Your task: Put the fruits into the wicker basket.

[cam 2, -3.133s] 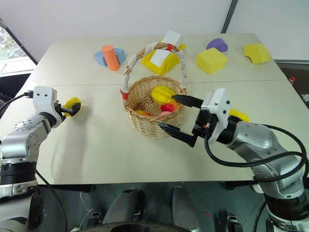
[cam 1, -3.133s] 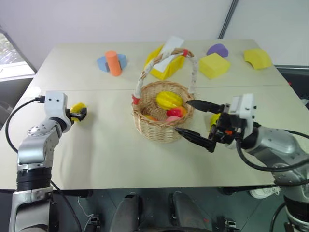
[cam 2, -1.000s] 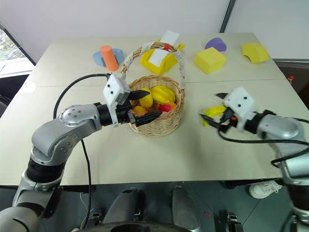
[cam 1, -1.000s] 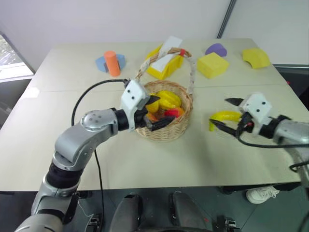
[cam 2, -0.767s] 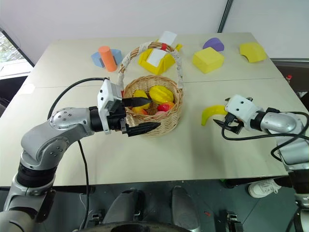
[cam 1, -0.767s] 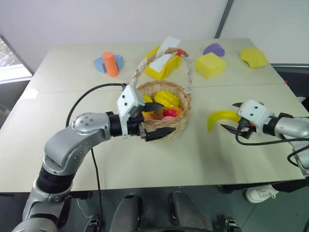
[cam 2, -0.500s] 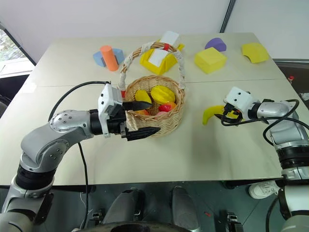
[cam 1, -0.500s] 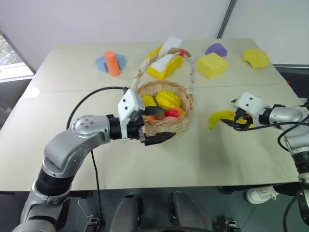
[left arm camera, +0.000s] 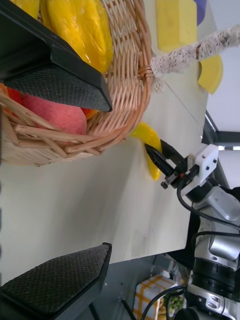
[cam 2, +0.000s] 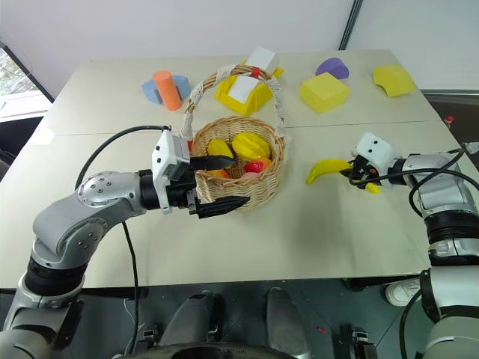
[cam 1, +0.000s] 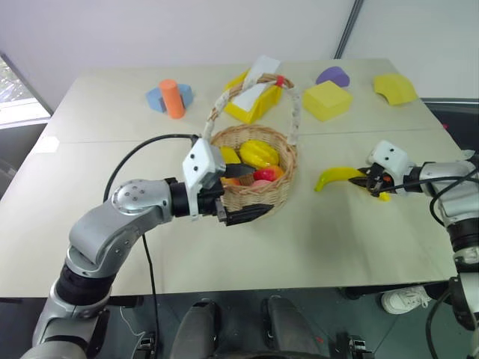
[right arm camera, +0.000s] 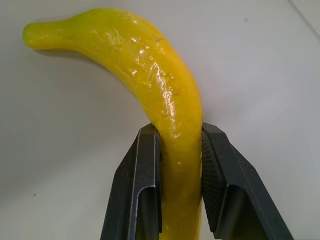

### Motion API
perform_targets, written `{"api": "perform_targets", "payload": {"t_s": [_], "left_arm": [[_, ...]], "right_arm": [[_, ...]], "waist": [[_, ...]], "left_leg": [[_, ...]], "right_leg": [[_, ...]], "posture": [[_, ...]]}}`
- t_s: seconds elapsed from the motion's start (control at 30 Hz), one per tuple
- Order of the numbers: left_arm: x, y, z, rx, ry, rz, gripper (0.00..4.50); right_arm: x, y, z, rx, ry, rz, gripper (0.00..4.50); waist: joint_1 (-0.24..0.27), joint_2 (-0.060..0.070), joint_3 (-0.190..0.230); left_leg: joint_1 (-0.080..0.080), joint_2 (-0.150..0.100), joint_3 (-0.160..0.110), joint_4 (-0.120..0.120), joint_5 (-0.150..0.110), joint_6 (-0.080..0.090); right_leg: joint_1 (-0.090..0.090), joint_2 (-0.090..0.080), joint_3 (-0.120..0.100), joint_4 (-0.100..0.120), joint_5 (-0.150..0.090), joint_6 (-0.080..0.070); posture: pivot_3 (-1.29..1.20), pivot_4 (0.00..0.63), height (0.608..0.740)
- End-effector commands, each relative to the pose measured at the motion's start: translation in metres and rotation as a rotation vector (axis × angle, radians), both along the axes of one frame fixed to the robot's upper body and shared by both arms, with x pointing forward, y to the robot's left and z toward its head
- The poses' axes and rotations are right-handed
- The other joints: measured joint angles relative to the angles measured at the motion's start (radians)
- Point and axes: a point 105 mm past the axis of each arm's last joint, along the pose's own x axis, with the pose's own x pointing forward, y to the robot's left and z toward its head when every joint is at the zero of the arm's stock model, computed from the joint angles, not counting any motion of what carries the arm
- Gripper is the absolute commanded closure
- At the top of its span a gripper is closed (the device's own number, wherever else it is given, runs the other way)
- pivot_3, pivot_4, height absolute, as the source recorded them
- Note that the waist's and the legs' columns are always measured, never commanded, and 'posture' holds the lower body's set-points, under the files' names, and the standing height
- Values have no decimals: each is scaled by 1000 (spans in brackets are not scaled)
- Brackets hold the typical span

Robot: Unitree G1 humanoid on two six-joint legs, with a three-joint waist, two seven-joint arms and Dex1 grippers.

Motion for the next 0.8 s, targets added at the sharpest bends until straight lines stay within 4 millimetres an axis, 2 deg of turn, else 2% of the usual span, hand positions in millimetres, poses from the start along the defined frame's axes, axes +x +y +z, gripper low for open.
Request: {"api": "perform_targets", "payload": {"t_s": [0.03, 0.1, 0.13, 0.23, 0.4, 0.47, 0.57, 0.67, 0.8], "left_arm": [[4, 21, 13, -44, -55, 66, 0], [9, 41, 13, -57, -53, 126, 0], [13, 55, 10, -61, -43, 172, 0], [17, 83, 4, -62, -28, 247, 0], [20, 102, 0, -52, -19, 279, 0], [22, 105, 0, -53, -21, 284, 0], [21, 103, 3, -70, -28, 270, 0], [18, 103, 6, -79, -34, 264, 0], [16, 105, 7, -83, -38, 280, 0]], "right_arm": [[-6, 4, 41, -19, -172, 40, 4016], [-19, 21, 62, 6, -261, 105, 4016], [-30, 35, 73, 52, -284, 152, 4016], [-61, 69, 91, 174, -298, 254, 4016], [-86, 126, 116, 321, -333, 373, 4016], [-85, 145, 120, 350, -353, 389, 4016], [-66, 178, 112, 252, -397, 389, 4016], [-53, 189, 106, 174, -410, 385, 4016], [-45, 196, 107, 148, -396, 386, 4016]], "waist": [[1, 0, 0], [1, 1, 0], [0, 1, 0], [0, 2, 0], [3, 2, 0], [0, 2, 0], [-4, 2, 0], [3, 2, 0], [3, 2, 0]], "left_leg": [[0, 0, 0, 0, 0, 0], [-1, 0, 0, 0, 0, 0], [-1, 0, 0, -1, 0, 0], [0, 1, -1, -1, 0, 0], [0, 1, -1, 1, 0, 0], [0, 1, -2, 1, 0, 0], [0, 1, -1, 0, 0, 0], [-1, 1, -2, 0, 0, 0], [-3, -1, -2, 0, 0, 0]], "right_leg": [[0, 0, 0, 0, 0, 0], [-1, 0, 1, 0, 0, 0], [-1, 0, 1, 0, 0, 0], [-1, 1, 1, 0, 0, 0], [1, -1, 0, 0, 0, 0], [1, -1, 0, 0, 0, 0], [0, -1, 0, 0, 0, 0], [-1, -1, -1, 0, 0, 0], [-2, -3, -1, -1, 0, 0]], "posture": [[0, 150, 740], [0, 150, 740], [0, 150, 740], [0, 150, 740], [0, 150, 740], [0, 150, 740], [0, 150, 740], [0, 150, 740], [0, 150, 740]]}}
